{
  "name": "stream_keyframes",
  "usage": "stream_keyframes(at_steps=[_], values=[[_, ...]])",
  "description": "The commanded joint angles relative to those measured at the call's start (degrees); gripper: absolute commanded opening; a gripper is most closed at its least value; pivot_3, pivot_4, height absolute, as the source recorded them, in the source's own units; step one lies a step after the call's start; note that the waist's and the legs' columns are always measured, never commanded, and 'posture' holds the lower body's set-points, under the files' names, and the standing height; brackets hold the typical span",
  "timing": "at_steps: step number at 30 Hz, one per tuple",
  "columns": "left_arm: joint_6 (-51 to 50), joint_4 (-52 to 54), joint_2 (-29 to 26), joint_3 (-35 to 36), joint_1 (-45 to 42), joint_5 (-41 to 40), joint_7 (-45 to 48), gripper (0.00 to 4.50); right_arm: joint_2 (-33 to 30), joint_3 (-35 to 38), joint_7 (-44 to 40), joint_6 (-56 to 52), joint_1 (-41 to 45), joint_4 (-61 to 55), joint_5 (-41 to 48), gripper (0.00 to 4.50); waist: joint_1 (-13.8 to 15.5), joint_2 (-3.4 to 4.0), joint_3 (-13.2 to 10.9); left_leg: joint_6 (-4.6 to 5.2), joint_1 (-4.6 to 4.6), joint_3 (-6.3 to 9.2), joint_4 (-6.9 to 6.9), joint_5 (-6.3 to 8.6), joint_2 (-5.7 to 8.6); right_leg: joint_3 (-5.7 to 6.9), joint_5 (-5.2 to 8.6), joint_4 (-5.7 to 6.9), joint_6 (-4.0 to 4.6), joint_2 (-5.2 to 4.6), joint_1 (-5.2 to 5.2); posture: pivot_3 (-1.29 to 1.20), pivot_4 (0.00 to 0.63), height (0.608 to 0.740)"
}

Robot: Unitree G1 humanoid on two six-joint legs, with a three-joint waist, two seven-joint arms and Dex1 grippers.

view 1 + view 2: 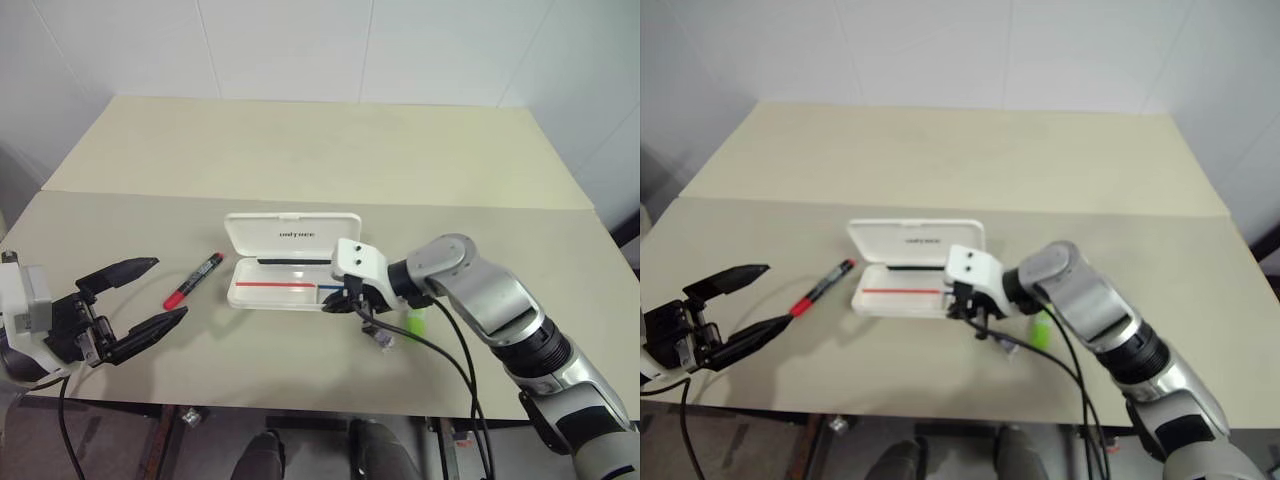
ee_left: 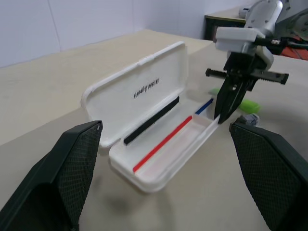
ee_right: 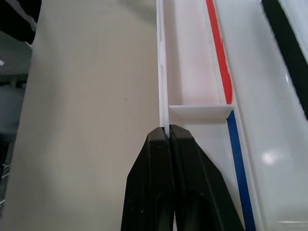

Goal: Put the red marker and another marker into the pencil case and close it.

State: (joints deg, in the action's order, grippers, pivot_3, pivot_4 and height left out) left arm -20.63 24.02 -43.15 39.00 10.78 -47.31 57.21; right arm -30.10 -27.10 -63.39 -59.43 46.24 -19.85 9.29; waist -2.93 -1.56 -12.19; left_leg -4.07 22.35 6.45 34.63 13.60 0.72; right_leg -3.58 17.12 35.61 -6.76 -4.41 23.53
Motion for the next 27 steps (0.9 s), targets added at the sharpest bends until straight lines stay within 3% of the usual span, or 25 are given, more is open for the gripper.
stream_keyframes(at_steps=[1, 27], values=[[0.85, 0.86, -0.04, 0.41, 0.03, -0.46, 0.18, 4.50, 1.29, 0.19, 2.20, -3.30, 0.84, -4.39, 2.69, 0.52, 0.00, 0.00, 0.00, 0.00, 0.00, 0.00, -0.01, 0.00, -0.01, 0.00, -0.04, 0.00, -0.08, 0.00, 0.00, 0.00, 0.150, 0.740], [0.87, 3.14, 1.85, 0.59, 1.40, -1.51, -0.70, 4.50, 3.18, -6.77, 8.06, 5.53, -0.18, 4.16, 1.39, 0.52, -0.15, -0.01, 0.01, 0.00, -0.02, 0.00, -0.03, 0.00, -0.03, 0.01, -0.06, -0.02, -0.10, 0.03, 0.00, 0.00, 0.150, 0.740]])
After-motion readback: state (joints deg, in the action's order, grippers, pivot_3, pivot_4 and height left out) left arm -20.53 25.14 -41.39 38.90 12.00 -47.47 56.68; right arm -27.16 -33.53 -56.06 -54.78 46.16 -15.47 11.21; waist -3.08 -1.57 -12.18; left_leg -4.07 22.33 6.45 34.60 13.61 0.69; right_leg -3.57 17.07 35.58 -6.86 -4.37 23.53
